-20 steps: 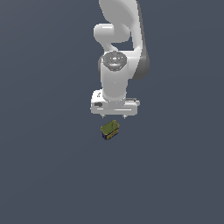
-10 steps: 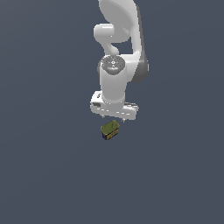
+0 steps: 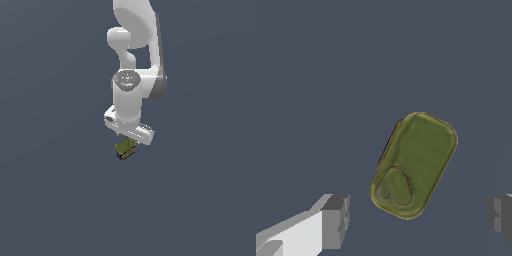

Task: Pick up the object and move it to a goal position.

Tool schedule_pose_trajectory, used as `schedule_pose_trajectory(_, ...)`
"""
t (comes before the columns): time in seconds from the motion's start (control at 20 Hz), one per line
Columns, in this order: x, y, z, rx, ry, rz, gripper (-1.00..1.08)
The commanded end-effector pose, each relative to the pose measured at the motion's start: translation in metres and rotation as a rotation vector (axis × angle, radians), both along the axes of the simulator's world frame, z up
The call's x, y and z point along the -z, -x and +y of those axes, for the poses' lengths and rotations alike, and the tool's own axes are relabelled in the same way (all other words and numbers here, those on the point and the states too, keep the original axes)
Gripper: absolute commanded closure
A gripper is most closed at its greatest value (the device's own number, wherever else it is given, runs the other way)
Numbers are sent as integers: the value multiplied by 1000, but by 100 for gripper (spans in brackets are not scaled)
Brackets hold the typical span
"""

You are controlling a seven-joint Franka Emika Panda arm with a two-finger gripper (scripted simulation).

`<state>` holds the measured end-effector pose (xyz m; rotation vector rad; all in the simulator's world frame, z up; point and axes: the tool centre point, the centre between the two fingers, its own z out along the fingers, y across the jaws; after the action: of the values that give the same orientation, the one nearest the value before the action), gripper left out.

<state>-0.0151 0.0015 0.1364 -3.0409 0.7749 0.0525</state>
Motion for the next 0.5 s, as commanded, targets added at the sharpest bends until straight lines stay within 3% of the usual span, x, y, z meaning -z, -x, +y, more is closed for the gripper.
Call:
schedule_pose_trajectory(0.0,5,-1,-2,73,3,-4,-92)
schedule_pose_trajectory(0.45,19,-3,-7,307,12,-19,-92)
